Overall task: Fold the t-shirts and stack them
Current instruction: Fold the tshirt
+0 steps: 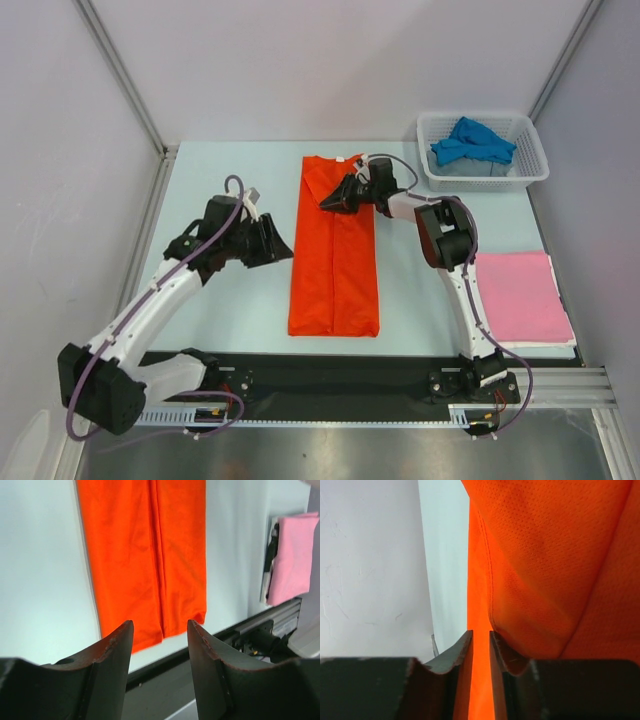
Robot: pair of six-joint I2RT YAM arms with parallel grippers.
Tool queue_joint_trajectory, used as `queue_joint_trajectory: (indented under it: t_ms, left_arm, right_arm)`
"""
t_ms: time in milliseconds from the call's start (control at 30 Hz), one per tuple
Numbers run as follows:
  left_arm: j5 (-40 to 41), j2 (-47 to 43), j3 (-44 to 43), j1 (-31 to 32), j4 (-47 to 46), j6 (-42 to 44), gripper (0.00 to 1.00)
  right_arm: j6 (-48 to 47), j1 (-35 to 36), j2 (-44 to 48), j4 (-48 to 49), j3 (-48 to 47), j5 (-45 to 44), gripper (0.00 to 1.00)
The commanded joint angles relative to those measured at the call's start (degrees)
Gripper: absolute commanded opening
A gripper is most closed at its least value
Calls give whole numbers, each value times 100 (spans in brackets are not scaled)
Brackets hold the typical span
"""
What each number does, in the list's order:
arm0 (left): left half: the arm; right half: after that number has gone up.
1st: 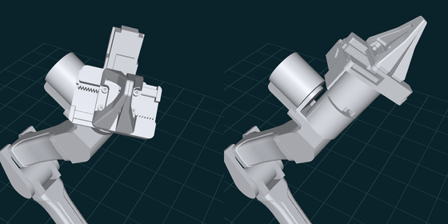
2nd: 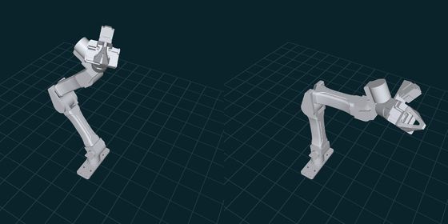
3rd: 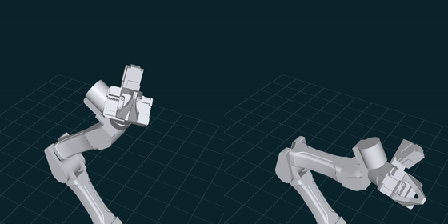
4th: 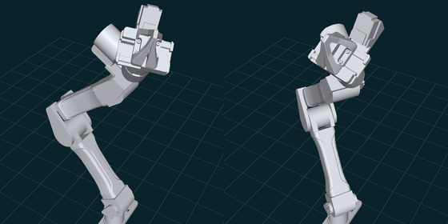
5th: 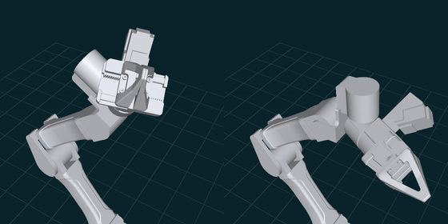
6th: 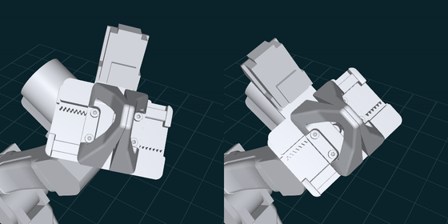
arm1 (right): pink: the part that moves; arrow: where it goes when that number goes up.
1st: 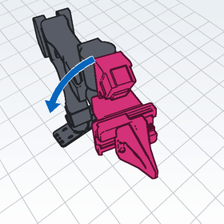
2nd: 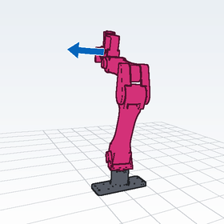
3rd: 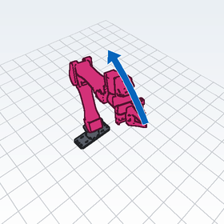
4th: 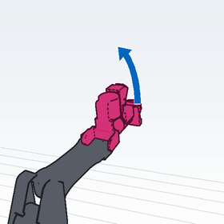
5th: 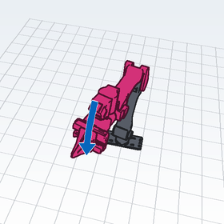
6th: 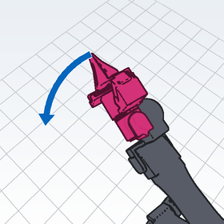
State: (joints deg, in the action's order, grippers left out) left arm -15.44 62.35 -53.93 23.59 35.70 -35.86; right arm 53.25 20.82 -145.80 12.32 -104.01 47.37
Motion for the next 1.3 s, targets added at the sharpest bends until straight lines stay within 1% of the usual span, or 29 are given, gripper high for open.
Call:
queue_joint_trajectory:
  t_ms: [0, 33, 67, 100, 133, 200, 233, 267, 333, 367, 400, 433, 467, 500, 533, 633, 733, 800, 833, 867, 933, 1000, 1033, 1067, 1167, 1267]
  left_arm:
    - [-221, 444, -529, -302, -790, 333, 53]
    - [-327, 767, -600, -372, -1010, 377, 52]
    - [-458, 935, -679, -495, -1222, 465, 50]
    - [-555, 1120, -871, -548, -1659, 509, 50]
    - [-800, 1357, -969, -592, -1915, 562, 50]
    - [-995, 2059, -1302, -628, -2660, 895, 52]
    - [-1118, 2306, -1435, -628, -2848, 1053, 54]
    - [-1128, 2883, -1584, -628, -2980, 1350, 55]
    - [-1110, 3492, -2224, -637, -3069, 1633, 55]
    - [-1084, 4208, -2505, -654, -2991, 1895, 55]
    - [-1023, 4529, -3196, -663, -2677, 1994, 54]
    - [-979, 4880, -3550, -681, -2526, 2073, 52]
    - [-1039, 5345, -4015, -716, -2498, 2091, 51]
    - [-1127, 5549, -4176, -733, -2646, 2083, 49]
    - [-1162, 5699, -4335, -751, -2700, 2091, 46]
    - [-1005, 6043, -4661, -760, -2884, 2179, 45]
    - [-891, 6210, -4679, -777, -3166, 2206, 44]
    - [-847, 6351, -4863, -795, -3097, 2258, 43]
    - [-812, 6534, -4951, -804, -3035, 2276, 39]
    - [-811, 6605, -5030, -830, -2991, 2302, 38]
    - [-872, 6781, -5180, -891, -2999, 2268, 37]
    - [-838, 6896, -5285, -927, -3104, 2241, 39]
    - [-751, 6966, -5364, -944, -3096, 2241, 45]
    - [-732, 7123, -5547, -979, -3044, 2241, 47]
    - [-601, 7475, -6030, -1006, -2807, 2241, 48]
    - [-452, 7634, -6225, -1023, -2788, 2154, 50]
  right_arm:
    - [-332, -34, 524, -263, -234, 18, 27]
    - [-403, -43, 604, -326, -199, -52, 31]
    - [-464, -60, 701, -396, -208, -114, 33]
    - [-517, -52, 797, -414, -208, -219, 34]
    - [-500, -69, 833, -371, -208, -272, 36]
    - [-265, -130, 799, -170, -243, -343, 40]
    - [-141, -174, 764, -81, -260, -334, 42]
    - [-53, -192, 746, 7, -295, -325, 42]
    - [27, -236, 693, 87, -331, -343, 43]
    - [27, -236, 702, 61, -340, -360, 43]
    - [18, -254, 719, 26, -340, -395, 43]
    - [-25, -271, 772, -1, -314, -422, 44]
    - [-52, -280, 798, -45, -287, -466, 44]
    - [-78, -289, 833, -97, -174, -483, 45]
    - [-157, -272, 947, -141, -103, -484, 47]
    - [-184, -254, 1158, -230, 318, -554, 51]
    - [-61, -236, 1422, -203, 810, -606, 51]
    - [192, -236, 1589, -29, 1030, -624, 51]
    - [272, -227, 1642, 42, 1258, -616, 51]
    - [360, -193, 1694, 121, 1356, -581, 51]
    - [449, -131, 1809, 262, 1505, -545, 50]
    - [423, -26, 1853, 175, 1541, -545, 51]
    - [431, -8, 1879, 166, 1550, -545, 51]
    - [440, 27, 1888, 175, 1594, -554, 51]
    - [572, 115, 1932, 323, 1734, -536, 51]
    - [677, 168, 2011, 517, 1901, -563, 51]
